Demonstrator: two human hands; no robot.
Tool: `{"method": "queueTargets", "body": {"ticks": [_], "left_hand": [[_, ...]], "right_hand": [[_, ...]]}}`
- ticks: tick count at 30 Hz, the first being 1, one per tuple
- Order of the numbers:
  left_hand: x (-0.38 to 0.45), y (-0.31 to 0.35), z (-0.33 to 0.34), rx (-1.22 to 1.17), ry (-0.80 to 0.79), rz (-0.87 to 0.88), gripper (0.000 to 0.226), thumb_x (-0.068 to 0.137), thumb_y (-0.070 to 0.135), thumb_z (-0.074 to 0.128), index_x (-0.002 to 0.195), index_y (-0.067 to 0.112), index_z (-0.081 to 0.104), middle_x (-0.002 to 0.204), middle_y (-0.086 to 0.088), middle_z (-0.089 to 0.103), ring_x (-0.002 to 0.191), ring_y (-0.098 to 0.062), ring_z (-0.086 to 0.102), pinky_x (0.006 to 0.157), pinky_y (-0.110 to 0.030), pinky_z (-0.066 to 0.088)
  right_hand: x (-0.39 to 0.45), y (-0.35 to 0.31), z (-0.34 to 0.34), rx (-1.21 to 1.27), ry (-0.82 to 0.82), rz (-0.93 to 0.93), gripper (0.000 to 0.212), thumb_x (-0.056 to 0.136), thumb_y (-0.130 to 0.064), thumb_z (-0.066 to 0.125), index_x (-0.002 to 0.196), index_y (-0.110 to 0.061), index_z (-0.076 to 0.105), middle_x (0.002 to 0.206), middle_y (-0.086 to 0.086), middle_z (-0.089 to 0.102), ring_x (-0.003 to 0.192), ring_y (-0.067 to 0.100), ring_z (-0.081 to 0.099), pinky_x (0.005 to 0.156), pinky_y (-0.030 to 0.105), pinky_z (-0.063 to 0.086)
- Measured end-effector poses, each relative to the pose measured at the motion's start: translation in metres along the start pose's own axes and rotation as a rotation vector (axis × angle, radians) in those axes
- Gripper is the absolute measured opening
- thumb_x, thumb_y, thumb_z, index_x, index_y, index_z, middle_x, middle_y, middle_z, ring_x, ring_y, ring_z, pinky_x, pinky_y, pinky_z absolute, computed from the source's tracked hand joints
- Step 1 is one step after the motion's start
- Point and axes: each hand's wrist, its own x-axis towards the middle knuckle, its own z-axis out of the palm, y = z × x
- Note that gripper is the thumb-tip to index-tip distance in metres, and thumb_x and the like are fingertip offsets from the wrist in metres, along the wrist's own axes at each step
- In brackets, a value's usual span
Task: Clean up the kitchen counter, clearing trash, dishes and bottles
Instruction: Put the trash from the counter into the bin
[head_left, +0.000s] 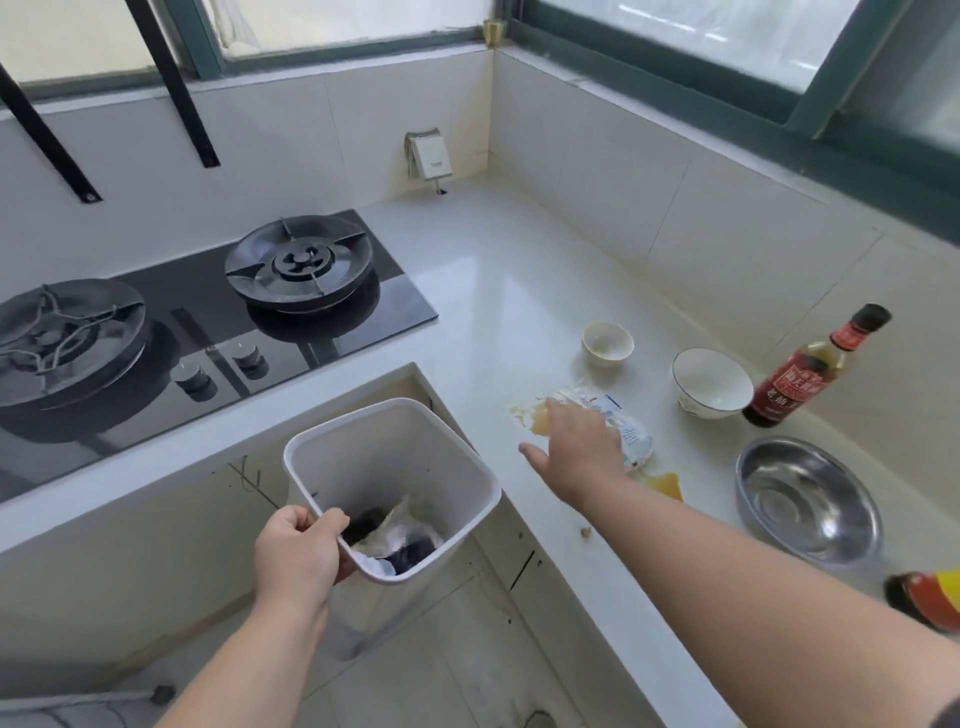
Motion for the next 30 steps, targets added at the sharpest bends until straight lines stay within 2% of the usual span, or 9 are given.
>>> {"method": "queueTargets", "body": {"ticks": [4, 7, 10, 13, 18, 21, 23, 26, 30], "left_hand": [[-0.008, 0.004, 0.011, 0.022, -0.024, 0.027, 0.039, 0.090, -0.006, 0.066, 0.072, 0.013, 0.038, 0.065, -0.010, 0.042, 0.050, -0.024, 0.042, 0.039, -0.028, 0.051], [-0.009, 0.004, 0.016, 0.035, -0.040, 0.037, 0.035, 0.089, -0.006, 0.066, 0.074, 0.012, 0.040, 0.068, -0.013, 0.045, 0.051, -0.024, 0.044, 0.038, -0.027, 0.048], [-0.008, -0.001, 0.017, 0.042, -0.044, 0.027, 0.031, 0.088, -0.006, 0.068, 0.078, 0.011, 0.044, 0.069, -0.013, 0.045, 0.054, -0.024, 0.042, 0.039, -0.027, 0.048], [-0.010, -0.006, 0.018, 0.046, -0.046, 0.017, 0.030, 0.088, -0.005, 0.068, 0.078, 0.010, 0.044, 0.065, -0.012, 0.046, 0.053, -0.024, 0.042, 0.041, -0.028, 0.048], [-0.019, -0.011, 0.017, 0.065, -0.049, 0.016, 0.032, 0.088, -0.006, 0.068, 0.077, 0.011, 0.043, 0.062, -0.012, 0.047, 0.047, -0.023, 0.043, 0.042, -0.030, 0.048], [-0.024, -0.010, 0.013, 0.067, -0.061, 0.016, 0.032, 0.089, -0.005, 0.067, 0.077, 0.011, 0.042, 0.062, -0.013, 0.047, 0.043, -0.023, 0.043, 0.041, -0.029, 0.047], [-0.026, -0.008, 0.011, 0.065, -0.085, 0.023, 0.033, 0.089, -0.006, 0.067, 0.075, 0.011, 0.041, 0.063, -0.014, 0.048, 0.043, -0.022, 0.042, 0.041, -0.029, 0.047], [-0.030, -0.002, 0.004, 0.066, -0.118, 0.044, 0.035, 0.088, -0.006, 0.067, 0.074, 0.012, 0.041, 0.064, -0.015, 0.049, 0.045, -0.023, 0.043, 0.039, -0.029, 0.047], [-0.031, 0.008, -0.014, 0.068, -0.187, 0.074, 0.037, 0.088, -0.006, 0.067, 0.073, 0.013, 0.039, 0.062, -0.011, 0.045, 0.048, -0.022, 0.041, 0.040, -0.029, 0.046]], "right_hand": [[0.023, 0.053, 0.000, -0.156, -0.029, 0.217, 0.062, 0.097, -0.062, 0.054, 0.144, -0.022, 0.046, 0.139, 0.005, 0.056, 0.131, 0.029, 0.049, 0.099, 0.045, 0.042], [0.030, 0.072, 0.011, -0.239, -0.109, 0.264, 0.053, 0.100, -0.057, 0.050, 0.142, -0.025, 0.051, 0.138, 0.004, 0.058, 0.131, 0.027, 0.050, 0.100, 0.044, 0.040], [0.033, 0.078, 0.025, -0.275, -0.136, 0.252, 0.039, 0.103, -0.043, 0.047, 0.138, -0.029, 0.054, 0.136, 0.000, 0.060, 0.127, 0.025, 0.052, 0.098, 0.043, 0.037], [0.032, 0.079, 0.027, -0.303, -0.094, 0.194, 0.030, 0.102, -0.034, 0.045, 0.130, -0.030, 0.056, 0.131, -0.003, 0.064, 0.122, 0.025, 0.055, 0.095, 0.044, 0.036], [0.022, 0.061, 0.007, -0.162, 0.024, 0.141, 0.029, 0.097, -0.049, 0.047, 0.112, -0.027, 0.059, 0.111, -0.001, 0.069, 0.108, 0.027, 0.061, 0.085, 0.041, 0.036], [0.007, 0.030, -0.009, 0.017, 0.093, -0.009, 0.037, 0.095, -0.053, 0.054, 0.120, -0.028, 0.064, 0.113, -0.002, 0.071, 0.112, 0.028, 0.063, 0.089, 0.041, 0.040], [-0.011, 0.002, -0.018, 0.097, 0.063, -0.148, 0.042, 0.095, -0.055, 0.059, 0.128, -0.030, 0.065, 0.118, -0.004, 0.072, 0.116, 0.027, 0.061, 0.098, 0.043, 0.041], [-0.039, -0.036, -0.018, 0.059, -0.015, -0.317, 0.051, 0.093, -0.059, 0.060, 0.136, -0.031, 0.063, 0.125, -0.006, 0.071, 0.121, 0.025, 0.059, 0.102, 0.045, 0.042], [-0.072, -0.066, -0.002, -0.045, -0.138, -0.377, 0.065, 0.093, -0.070, 0.058, 0.147, -0.033, 0.055, 0.135, -0.003, 0.066, 0.128, 0.027, 0.055, 0.103, 0.046, 0.041]]}}
